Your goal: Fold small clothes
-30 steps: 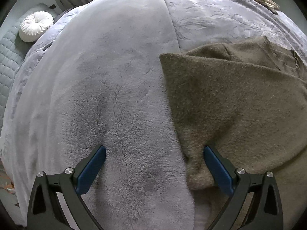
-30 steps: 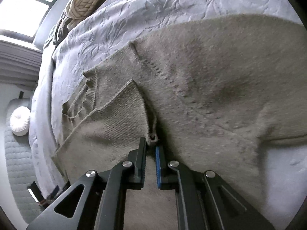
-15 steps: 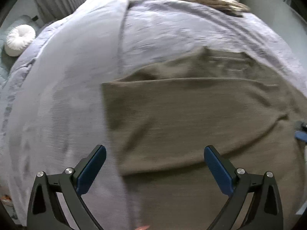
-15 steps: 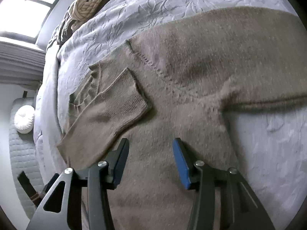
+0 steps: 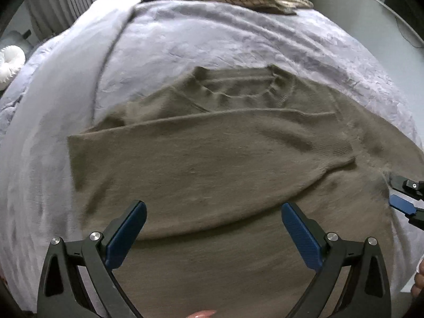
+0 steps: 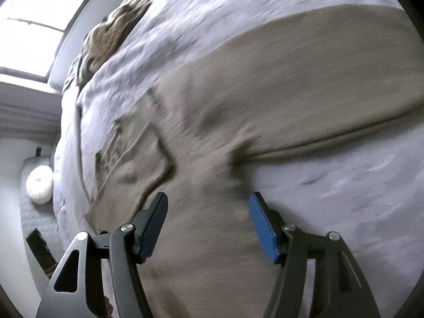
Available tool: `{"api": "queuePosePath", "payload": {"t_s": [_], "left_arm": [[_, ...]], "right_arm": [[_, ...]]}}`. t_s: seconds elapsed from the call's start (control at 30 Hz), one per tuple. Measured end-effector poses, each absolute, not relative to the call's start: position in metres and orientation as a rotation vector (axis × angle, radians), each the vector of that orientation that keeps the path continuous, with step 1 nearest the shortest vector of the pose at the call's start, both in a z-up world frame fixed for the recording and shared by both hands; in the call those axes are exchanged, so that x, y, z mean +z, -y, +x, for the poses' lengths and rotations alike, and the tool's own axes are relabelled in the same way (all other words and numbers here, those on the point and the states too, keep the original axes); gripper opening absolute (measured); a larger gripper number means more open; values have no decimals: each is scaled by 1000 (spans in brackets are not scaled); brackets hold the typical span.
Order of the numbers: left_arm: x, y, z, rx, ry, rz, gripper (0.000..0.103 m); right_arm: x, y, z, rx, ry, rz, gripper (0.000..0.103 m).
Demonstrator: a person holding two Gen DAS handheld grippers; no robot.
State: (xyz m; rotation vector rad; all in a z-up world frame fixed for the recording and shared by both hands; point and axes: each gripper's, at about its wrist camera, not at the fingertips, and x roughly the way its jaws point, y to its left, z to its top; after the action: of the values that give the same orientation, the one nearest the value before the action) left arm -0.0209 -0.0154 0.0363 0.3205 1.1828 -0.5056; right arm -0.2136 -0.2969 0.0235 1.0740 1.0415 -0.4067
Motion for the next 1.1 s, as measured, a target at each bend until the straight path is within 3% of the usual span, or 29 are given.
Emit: {"api": "queuePosePath", "payload": {"t_s": [0.37,0.77,0.83,0.9,1.1], "left_arm": [[25,65,-32,-546,-1219,403,102],[19,100,-44,-595,-1256,406,102],[18,102,-44,-592,-1258,409,102],[17,102,-45,-585,-1252,419,102],[16,97,-43,-553,-1247,424,102]], "right_arm": [[26,411,-342,-817,-710,1349,67],[17,461,-350,-809,-527,1479,67],[17,463,-348,-800,-528,1484,55],[12,465,-345,-770,-543,1499,9],[17,460,-333,-676,-505,1485,9]]}}
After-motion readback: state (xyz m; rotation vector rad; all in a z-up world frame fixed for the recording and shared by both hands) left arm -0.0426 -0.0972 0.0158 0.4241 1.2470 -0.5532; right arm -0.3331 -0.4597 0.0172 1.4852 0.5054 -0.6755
